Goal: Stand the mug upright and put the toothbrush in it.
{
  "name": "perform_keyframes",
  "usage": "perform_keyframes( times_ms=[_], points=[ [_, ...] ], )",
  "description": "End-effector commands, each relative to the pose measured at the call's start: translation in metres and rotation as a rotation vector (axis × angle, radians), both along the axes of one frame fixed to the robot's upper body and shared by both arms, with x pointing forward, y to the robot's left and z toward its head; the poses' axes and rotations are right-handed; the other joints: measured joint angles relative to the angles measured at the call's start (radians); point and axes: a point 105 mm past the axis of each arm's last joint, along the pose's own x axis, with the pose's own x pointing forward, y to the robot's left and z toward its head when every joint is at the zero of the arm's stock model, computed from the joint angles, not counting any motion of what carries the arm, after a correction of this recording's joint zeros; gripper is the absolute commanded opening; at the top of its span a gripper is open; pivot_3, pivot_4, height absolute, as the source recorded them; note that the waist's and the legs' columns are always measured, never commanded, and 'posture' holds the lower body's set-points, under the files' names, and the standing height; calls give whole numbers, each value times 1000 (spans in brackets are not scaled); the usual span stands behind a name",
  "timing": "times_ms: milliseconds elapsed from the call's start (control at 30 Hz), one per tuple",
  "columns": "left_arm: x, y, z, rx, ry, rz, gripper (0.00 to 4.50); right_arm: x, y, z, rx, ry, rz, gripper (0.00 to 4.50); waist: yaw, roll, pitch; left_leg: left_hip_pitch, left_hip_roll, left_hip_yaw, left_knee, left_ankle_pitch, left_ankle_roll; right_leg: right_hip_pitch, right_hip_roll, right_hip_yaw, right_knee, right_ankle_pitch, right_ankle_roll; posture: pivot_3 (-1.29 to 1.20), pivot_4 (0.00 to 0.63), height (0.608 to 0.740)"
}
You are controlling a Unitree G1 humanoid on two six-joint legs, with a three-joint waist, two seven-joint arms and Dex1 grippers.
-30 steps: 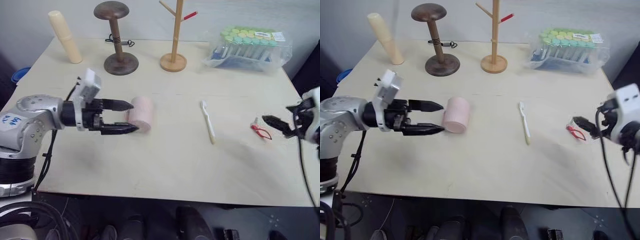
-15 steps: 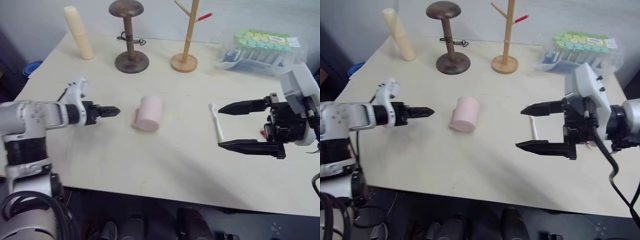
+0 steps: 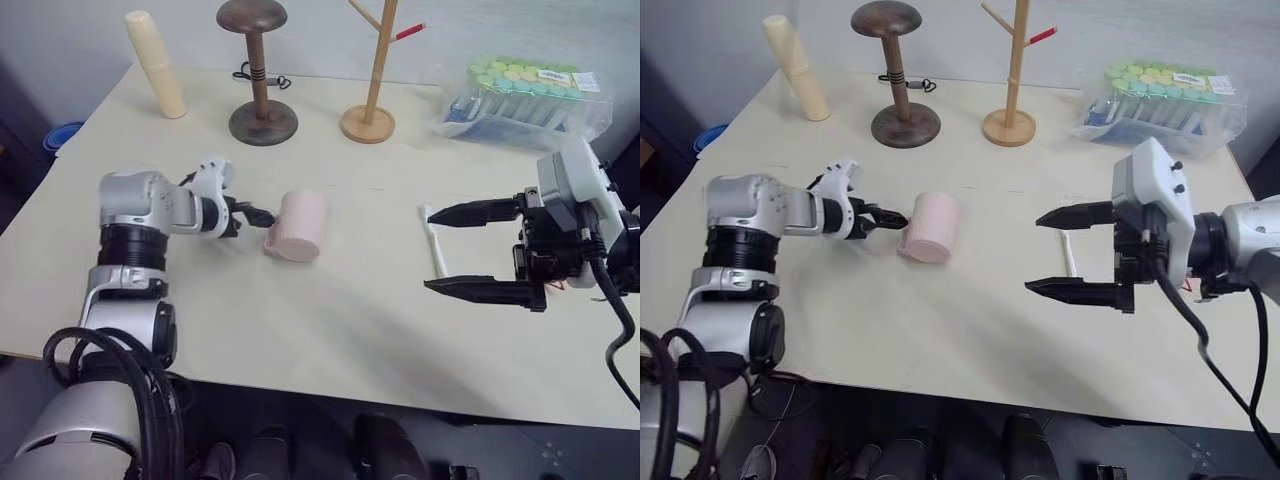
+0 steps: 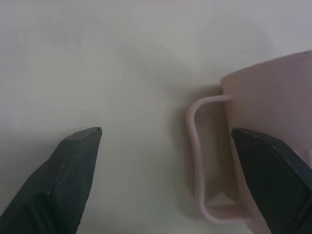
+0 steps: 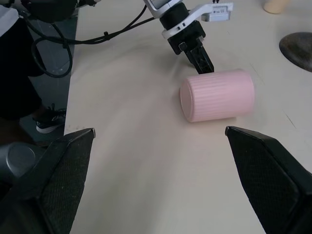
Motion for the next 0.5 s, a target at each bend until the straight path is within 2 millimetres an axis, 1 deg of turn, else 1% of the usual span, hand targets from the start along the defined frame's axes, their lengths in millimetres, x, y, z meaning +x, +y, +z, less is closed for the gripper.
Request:
perform_keyframes(
  times_ms=[33,67,167,200,233,400,500],
  points=[
    [0,-5,-6,24,33,-26,4500,-3,0,6,7,-46,-9,4460,0,0,0,0,0,0,0,0,0,0,0,0,0,0,0,0,150,740],
    [-1,-5,-10,46,59,-26,4500,-3,0,6,8,-47,-14,4460,0,0,0,0,0,0,0,0,0,0,0,0,0,0,0,0,150,740],
    [-3,-15,-23,124,103,-79,4500,-3,0,12,46,-55,-22,4460,3,0,0,0,-1,0,0,0,1,0,-1,0,1,0,0,0,150,740],
    [-2,-17,-25,138,106,-93,4122,-3,0,14,53,-57,-24,4500,4,0,0,0,-2,0,0,1,1,0,-2,0,1,0,1,0,150,740],
    [-3,-21,-26,150,113,-119,3952,-2,1,15,63,-60,-24,4500,5,0,0,1,-3,0,0,1,2,1,-3,0,1,1,1,0,150,740],
    [-7,-37,-35,165,168,-200,2409,-3,4,17,80,-62,-20,4500,14,0,0,0,-5,0,0,2,3,1,-4,0,1,1,2,0,150,740],
    [-9,-40,-39,160,195,-210,1476,-4,2,16,78,-57,-27,4500,23,0,0,0,-5,0,0,2,3,1,-4,0,0,1,2,0,150,740]
  ],
)
